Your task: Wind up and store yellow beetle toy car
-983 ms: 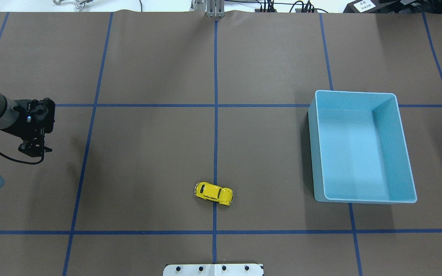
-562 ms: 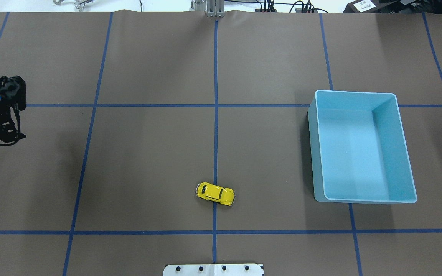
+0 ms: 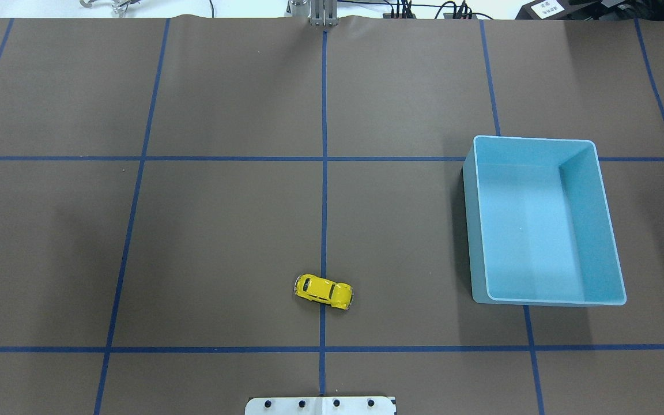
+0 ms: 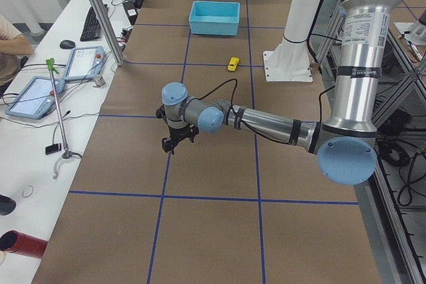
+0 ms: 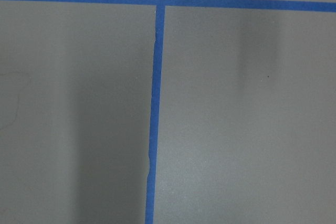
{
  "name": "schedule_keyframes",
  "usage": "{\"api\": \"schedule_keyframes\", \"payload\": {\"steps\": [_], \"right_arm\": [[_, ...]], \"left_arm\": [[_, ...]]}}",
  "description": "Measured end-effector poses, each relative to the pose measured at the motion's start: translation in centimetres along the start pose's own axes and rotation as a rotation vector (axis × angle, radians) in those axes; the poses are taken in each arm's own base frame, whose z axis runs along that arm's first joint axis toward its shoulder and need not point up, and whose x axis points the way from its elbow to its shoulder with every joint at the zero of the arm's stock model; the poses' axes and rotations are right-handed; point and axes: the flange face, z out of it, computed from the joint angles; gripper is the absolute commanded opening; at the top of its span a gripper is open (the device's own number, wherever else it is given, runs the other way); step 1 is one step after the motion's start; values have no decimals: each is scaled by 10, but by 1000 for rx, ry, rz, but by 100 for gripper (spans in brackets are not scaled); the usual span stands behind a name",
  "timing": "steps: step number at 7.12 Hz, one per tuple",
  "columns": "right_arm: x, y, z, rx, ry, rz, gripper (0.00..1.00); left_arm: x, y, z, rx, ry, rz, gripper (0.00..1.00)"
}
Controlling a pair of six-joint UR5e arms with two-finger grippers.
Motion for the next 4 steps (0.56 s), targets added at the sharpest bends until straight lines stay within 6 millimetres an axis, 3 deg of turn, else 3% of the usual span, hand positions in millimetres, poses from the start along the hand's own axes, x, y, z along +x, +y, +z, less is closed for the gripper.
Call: {"api": "schedule_keyframes", "payload": {"steps": [2, 4], "right_arm": [[-67, -22, -47, 82, 39, -108, 100], [-164, -65, -90, 115, 38, -197, 100]], "left_arm": [[-28, 51, -17, 15, 16, -273, 100], [-57, 117, -37, 21, 36, -512, 100]]}}
